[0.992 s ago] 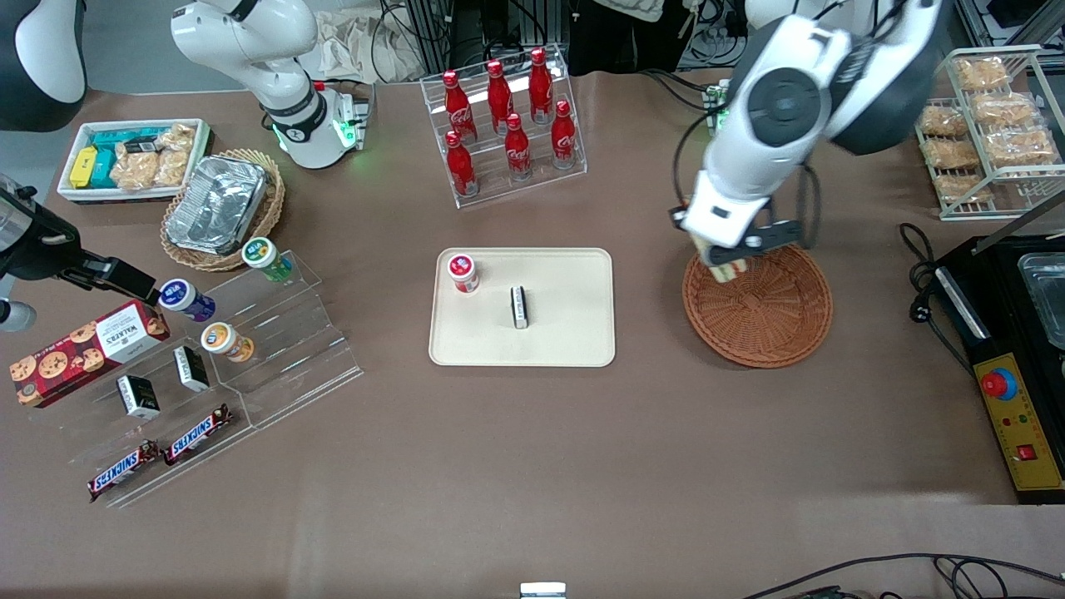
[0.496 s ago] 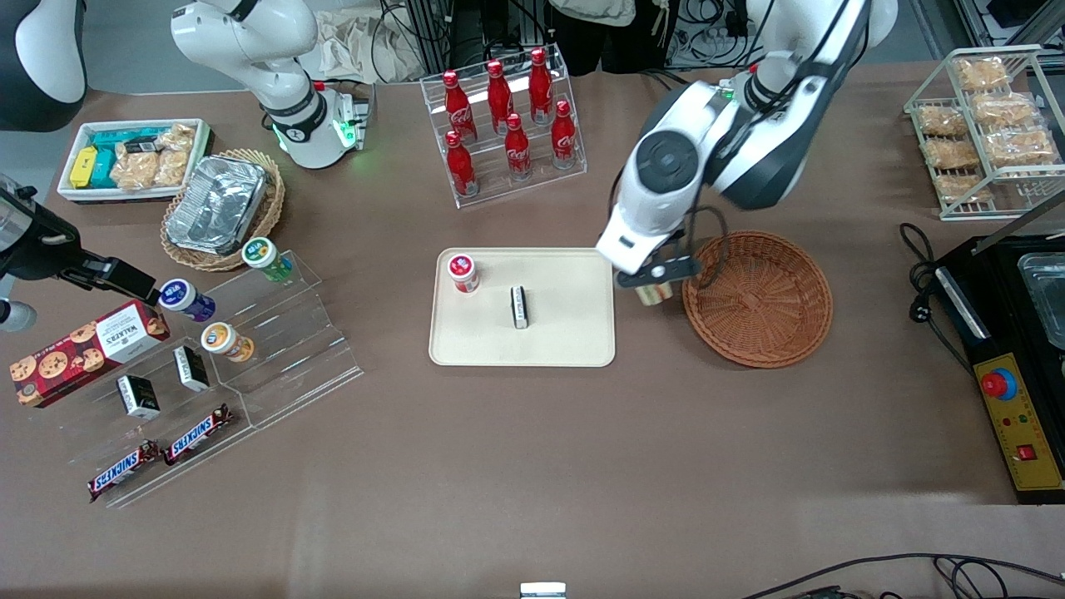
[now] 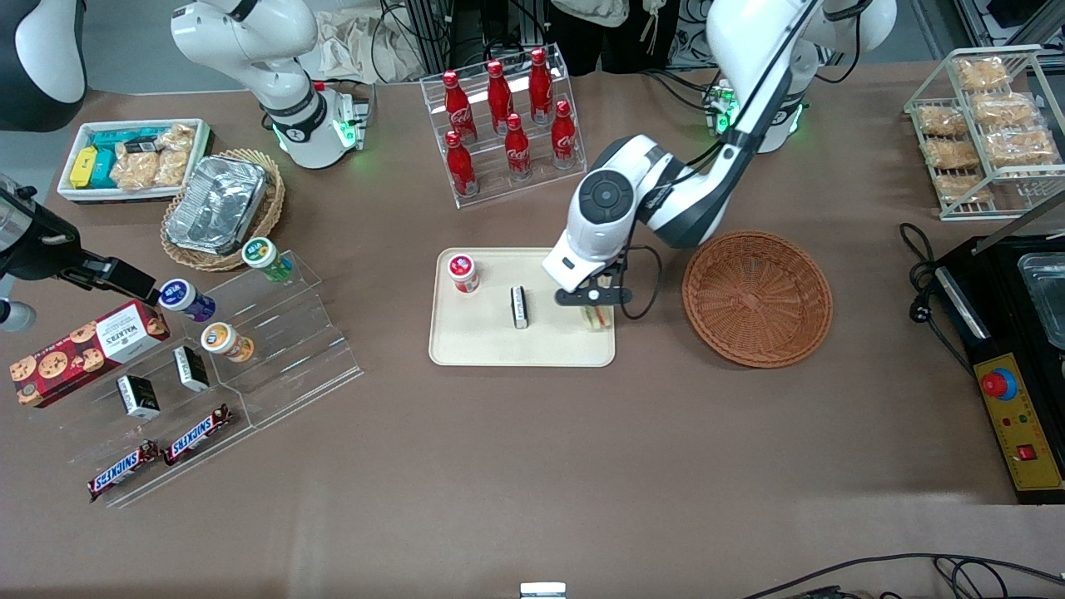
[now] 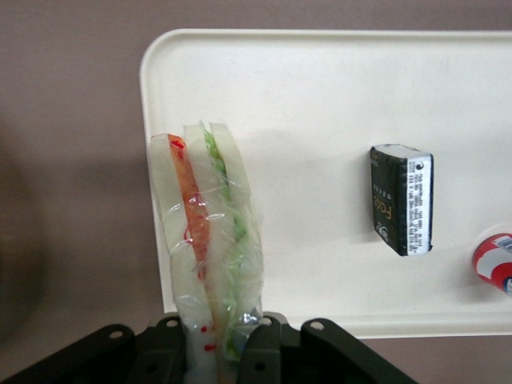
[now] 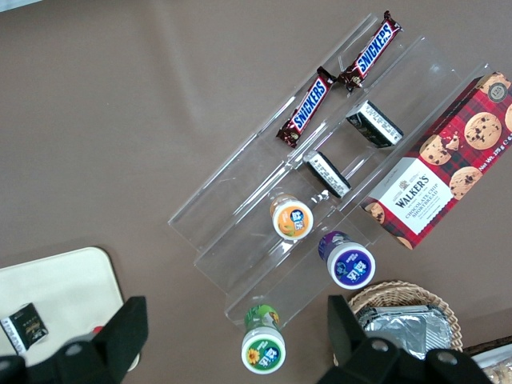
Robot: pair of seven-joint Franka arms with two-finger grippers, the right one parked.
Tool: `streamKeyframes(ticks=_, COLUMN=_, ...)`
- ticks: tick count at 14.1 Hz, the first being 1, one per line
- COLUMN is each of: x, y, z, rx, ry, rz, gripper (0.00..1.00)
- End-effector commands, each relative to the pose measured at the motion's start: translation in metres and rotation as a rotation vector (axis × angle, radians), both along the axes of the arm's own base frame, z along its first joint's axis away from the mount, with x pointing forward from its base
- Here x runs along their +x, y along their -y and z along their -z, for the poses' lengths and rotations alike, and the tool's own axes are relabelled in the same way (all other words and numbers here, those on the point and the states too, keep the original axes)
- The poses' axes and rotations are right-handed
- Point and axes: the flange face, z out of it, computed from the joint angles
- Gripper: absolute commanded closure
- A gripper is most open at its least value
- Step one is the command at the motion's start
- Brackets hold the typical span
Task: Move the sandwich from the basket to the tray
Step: 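Lower the sandwich onto the tray beside the black box and open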
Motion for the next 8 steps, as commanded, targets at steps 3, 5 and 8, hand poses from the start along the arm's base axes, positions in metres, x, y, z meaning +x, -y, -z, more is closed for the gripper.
streamKeyframes(ticks=3, x=-0.006, y=-0.002, z=0.045, rx=0.001, ry=0.08, rz=0.093, gripper=1.0)
streamKeyframes(ticks=5, x=-0.005, y=-0.003, z=0.052, rx=0.008, ry=0.078, rz=0.092, gripper=0.87)
streamKeyframes(ticks=8, x=-0.002, y=-0.008, z=0.043, rx=0.012, ry=0.081, rz=0.069, gripper=0.01)
